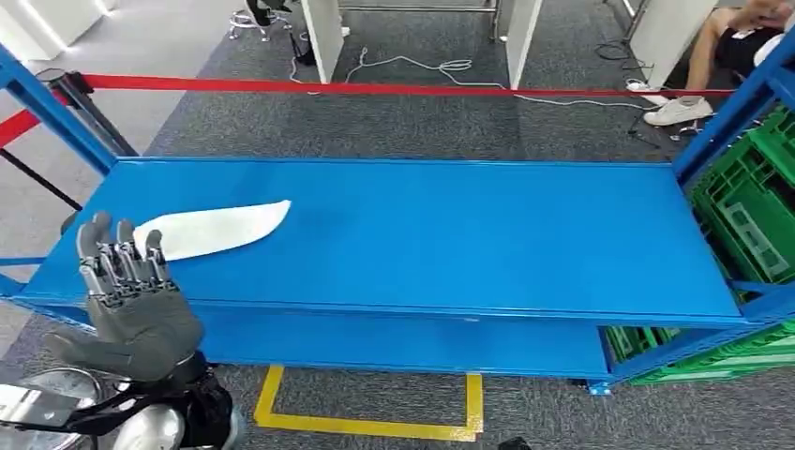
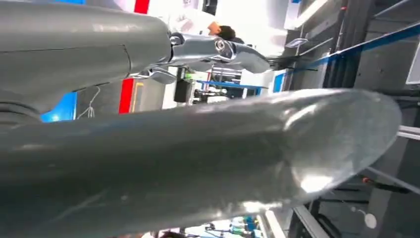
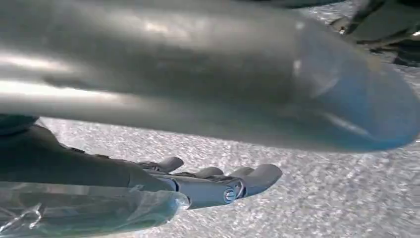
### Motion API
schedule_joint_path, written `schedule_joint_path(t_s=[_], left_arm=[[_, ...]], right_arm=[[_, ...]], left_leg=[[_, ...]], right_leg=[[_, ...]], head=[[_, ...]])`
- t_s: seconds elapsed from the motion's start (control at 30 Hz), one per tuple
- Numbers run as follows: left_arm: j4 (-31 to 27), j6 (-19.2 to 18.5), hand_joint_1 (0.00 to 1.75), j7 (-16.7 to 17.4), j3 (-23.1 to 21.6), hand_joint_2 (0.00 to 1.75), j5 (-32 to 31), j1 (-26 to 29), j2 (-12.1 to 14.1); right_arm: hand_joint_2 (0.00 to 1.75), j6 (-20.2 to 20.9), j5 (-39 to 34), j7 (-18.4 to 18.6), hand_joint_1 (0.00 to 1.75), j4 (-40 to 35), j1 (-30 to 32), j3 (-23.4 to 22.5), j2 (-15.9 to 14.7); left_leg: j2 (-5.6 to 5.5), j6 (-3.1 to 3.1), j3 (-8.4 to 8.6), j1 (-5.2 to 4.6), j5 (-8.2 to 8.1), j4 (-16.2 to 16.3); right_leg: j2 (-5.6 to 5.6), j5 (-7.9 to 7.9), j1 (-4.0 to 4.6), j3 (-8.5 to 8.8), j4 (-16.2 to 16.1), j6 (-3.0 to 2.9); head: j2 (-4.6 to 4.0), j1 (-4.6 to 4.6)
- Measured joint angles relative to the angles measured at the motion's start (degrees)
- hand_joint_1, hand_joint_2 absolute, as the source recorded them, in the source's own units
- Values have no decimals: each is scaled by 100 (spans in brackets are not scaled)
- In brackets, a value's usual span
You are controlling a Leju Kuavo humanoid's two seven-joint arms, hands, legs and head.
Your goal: Take the parts from the cabinet and place them on the table.
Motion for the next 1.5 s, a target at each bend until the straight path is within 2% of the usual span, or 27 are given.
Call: schedule_joint_path(t_s=[0.03, 0.07, 0.1, 0.13, 0.2, 0.23, 0.27, 0.37, 0.43, 0.53, 0.57, 0.63, 0.7, 0.73, 0.77, 0.8, 0.87, 0.93, 1.03, 1.07, 1.1, 1.13, 1.2, 1.23, 1.27, 1.3, 1.5], left_arm=[[0, 17, 0, 0, 4, 0, -2, 1, 2], [0, 33, 0, 0, 9, 0, -2, 1, 2], [0, 35, 0, 0, 13, 0, -2, 2, 2], [0, 35, 0, 0, 15, 0, -2, 1, 2], [0, 44, 0, 0, 15, 0, -4, 1, 2], [0, 50, 0, 0, 15, 0, -11, -1, 2], [0, 55, 0, 0, 13, 0, -11, -10, 0], [0, 70, 0, 0, 15, 0, -20, 2, -2], [0, 74, 0, 0, 4, 0, -28, -3, -11], [0, 76, 0, 0, -2, 0, -35, -1, -9], [0, 76, 0, 0, -2, 0, -35, -1, -9], [0, 79, 0, 0, -2, 0, -35, -1, -9], [0, 81, 0, 0, -2, 0, -35, -1, -9], [0, 85, 0, 0, -2, 0, -35, -1, -9], [0, 98, 0, 0, -4, 0, -35, -4, -7], [0, 109, 0, 0, -11, 0, -39, -3, -4], [0, 157, 0, 0, -18, 0, -50, -4, -2], [0, 186, 0, 0, -18, 0, -50, -5, 4], [0, 203, 0, 0, -20, 0, -52, -1, 13], [0, 212, 0, 0, -18, 0, -52, -1, 15], [0, 227, 0, 0, -18, 0, -52, 0, 22], [0, 240, 0, 0, -20, 0, -55, -1, 31], [0, 243, 0, 0, -24, 0, -55, -4, 33], [0, 243, 0, 0, -31, 0, -55, -8, 35], [2, 236, 0, 0, -37, 0, -52, -23, 37], [11, 225, 0, 2, -48, 0, -44, -26, 41], [28, 216, 0, 0, -85, 0, -46, -31, 44]], right_arm=[[0, 0, 0, 0, 0, 0, -1, 0, 0], [0, 0, 0, 0, 0, 0, 1, -2, 0], [0, 2, 0, 0, 0, 0, 11, -7, 0], [0, 2, 0, 0, 0, 0, 16, -9, 0], [0, 4, 0, 0, 0, 0, 11, -9, 2], [0, 4, 0, 0, 0, 0, 13, -9, 2], [0, 4, 0, 2, 0, 0, 12, -11, 2], [0, 4, 2, 11, 0, 0, 9, -15, 0], [0, 4, 2, 11, 0, 0, 10, -24, 0], [0, 4, 2, 11, 0, 0, 11, -39, 0], [0, 4, 2, 11, 0, 0, 18, -44, 0], [0, 4, 2, 11, 0, 0, 20, -50, 0], [0, 4, 2, 11, 0, 0, 11, -55, 0], [0, 4, 2, 11, 0, 0, 2, -57, 0], [0, 7, -2, 9, 0, 0, -9, -59, 2], [175, 18, -20, -2, 0, 0, -11, -61, 2], [175, 50, -74, -57, 0, 0, -3, -90, 0], [175, 77, -107, -90, 0, 0, -4, -103, 2], [175, 74, -96, -57, 0, 0, -7, -103, 2], [175, 74, -83, -46, 0, 0, 1, -103, 2], [175, 74, -72, -37, 0, 0, 5, -105, 0], [175, 74, -61, -28, 0, 0, 3, -105, 0], [175, 74, -6, -26, 0, 0, -1, -105, 2], [175, 94, 35, -33, 0, 0, -1, -103, 4], [175, 142, 89, -44, 0, -7, -7, -103, -29], [175, 177, 140, -44, 0, -4, -11, -92, -26], [175, 138, -11, -4, 0, -7, -6, -103, -26]], left_leg=[[0, -12, -274, -1, -171, 341], [0, -13, -449, -1, -194, 493], [0, -4, -509, -1, -31, 410], [0, 17, -450, -2, 260, 131], [3, 73, -165, -11, 899, -706], [15, 103, -84, -19, 1049, -1019], [14, 116, -66, -39, 845, -1141], [-5, 197, -59, -44, 1021, -1127], [10, 257, -19, 5, 1065, -1177], [20, 283, -21, 7, 1058, -1176], [20, 283, -19, 7, 1057, -1176], [15, 280, -7, 14, 1054, -1175], [5, 241, 29, 33, 1030, -1171], [2, 201, 41, 22, 1017, -1164], [-9, 170, 21, -9, 1005, -1133], [-11, 142, 19, -11, 1026, -1144], [-11, 95, 37, 12, 1055, -1190], [-2, 35, -7, 15, 926, -1094], [4, -5, -580, 14, 294, 130], [4, -5, -769, 13, 181, 511], [4, -1, -823, 13, 218, 605], [4, 15, -742, 13, 403, 432], [5, 54, -317, 14, 878, -405], [17, -18, -84, 47, 1036, -840], [1, -197, 67, 89, 975, -1161], [-35, -1, 33, 90, 1004, -1119], [-29, 77, 3, 40, 993, -1123]], right_leg=[[1, -16, 3, 10, 0, -15], [5, -36, 6, 23, 0, -18], [17, -56, 8, 51, 0, -16], [27, -74, 10, 87, 0, -8], [41, -102, 9, 151, -1, 17], [43, -113, 16, 161, 0, 36], [49, -112, 38, 143, 16, 66], [25, -104, 32, 171, -42, 174], [10, -251, 36, 110, 101, 232], [6, -923, 20, -444, 1409, 291], [5, -995, 18, -563, 1684, 304], [4, -759, -1, -424, 1424, 315], [-4, -274, -31, 138, 381, 336], [-3, -280, -42, 333, -5, 355], [43, -276, -28, 374, -52, 277], [45, -268, -25, 360, -41, 228], [49, -263, 13, 350, -36, 158], [41, -233, -23, 362, -70, 73], [17, -237, -19, 347, -70, 15], [11, -237, -15, 343, -70, 14], [11, -237, -14, 344, -70, 14], [14, -237, -14, 346, -69, 14], [24, -238, -19, 363, -67, 22], [29, -248, -25, 368, -53, 33], [46, -291, 64, 325, 26, 40], [44, -279, 85, 307, 16, 23], [48, -205, 49, 333, -92, 134]], head=[[0, 0], [0, 0], [0, -2], [0, 2], [0, 0], [0, 0], [0, -2], [0, 5], [0, 29], [0, 61], [0, 63], [0, 66], [0, 66], [0, 68], [0, 81], [0, 61], [0, 50], [0, 33], [0, -11], [0, -13], [0, -9], [0, -13], [0, -13], [0, -11], [0, -61], [2, -32], [0, 18]])
